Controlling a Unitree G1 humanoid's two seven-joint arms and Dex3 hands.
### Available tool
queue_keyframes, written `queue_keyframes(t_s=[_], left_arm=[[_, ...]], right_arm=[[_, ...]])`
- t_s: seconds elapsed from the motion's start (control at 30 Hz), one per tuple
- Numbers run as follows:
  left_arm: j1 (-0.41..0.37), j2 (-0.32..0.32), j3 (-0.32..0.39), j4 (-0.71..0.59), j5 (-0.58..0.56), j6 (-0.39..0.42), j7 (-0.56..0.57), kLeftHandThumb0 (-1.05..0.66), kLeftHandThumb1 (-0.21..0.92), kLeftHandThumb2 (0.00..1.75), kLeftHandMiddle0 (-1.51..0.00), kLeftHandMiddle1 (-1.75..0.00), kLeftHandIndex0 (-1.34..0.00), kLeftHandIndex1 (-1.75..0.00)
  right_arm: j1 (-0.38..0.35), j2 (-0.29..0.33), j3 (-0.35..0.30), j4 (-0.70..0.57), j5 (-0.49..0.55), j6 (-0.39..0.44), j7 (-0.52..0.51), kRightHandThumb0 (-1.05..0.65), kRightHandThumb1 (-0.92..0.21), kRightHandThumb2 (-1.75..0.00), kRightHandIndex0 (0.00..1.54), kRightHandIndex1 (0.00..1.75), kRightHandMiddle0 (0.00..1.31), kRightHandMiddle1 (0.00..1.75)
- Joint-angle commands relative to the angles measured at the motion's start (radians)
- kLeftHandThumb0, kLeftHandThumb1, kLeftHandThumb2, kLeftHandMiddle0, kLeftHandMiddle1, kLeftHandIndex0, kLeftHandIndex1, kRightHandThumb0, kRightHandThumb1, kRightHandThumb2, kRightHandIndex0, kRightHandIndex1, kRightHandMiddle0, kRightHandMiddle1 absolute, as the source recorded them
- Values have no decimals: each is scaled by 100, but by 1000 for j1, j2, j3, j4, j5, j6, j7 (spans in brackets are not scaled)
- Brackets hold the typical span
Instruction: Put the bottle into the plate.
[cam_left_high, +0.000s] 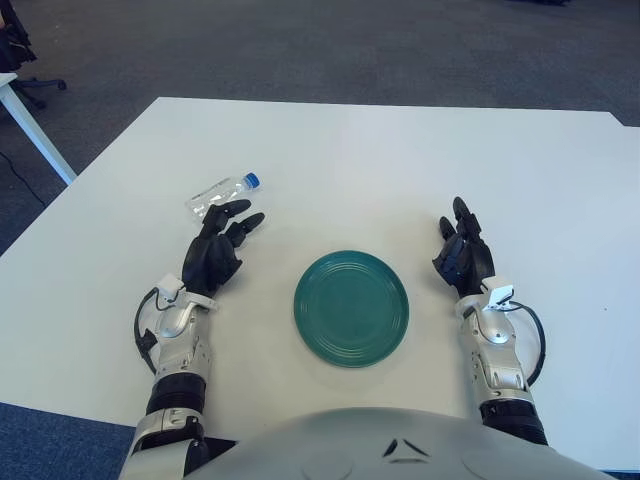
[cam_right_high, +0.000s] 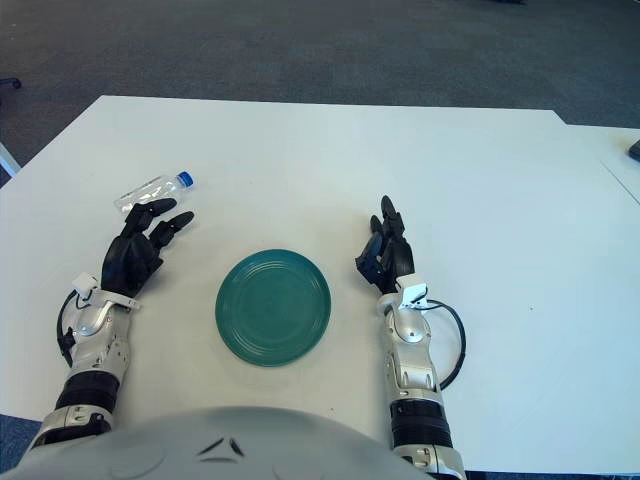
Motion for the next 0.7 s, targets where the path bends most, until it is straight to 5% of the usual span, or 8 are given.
queue_keyframes(t_s=[0.0, 0.67], left_arm=[[43, -24, -4, 28, -7, 6, 6, -57, 92, 92, -33, -61, -7, -110], [42, -26, -6, 28, -5, 6, 8, -57, 92, 92, -33, -61, -7, -110]], right_arm=[[27, 3, 2, 12, 5, 30, 2, -104, -92, -115, 0, 0, 0, 0], [17, -2, -2, 22, 12, 39, 15, -104, -92, -114, 0, 0, 0, 0]])
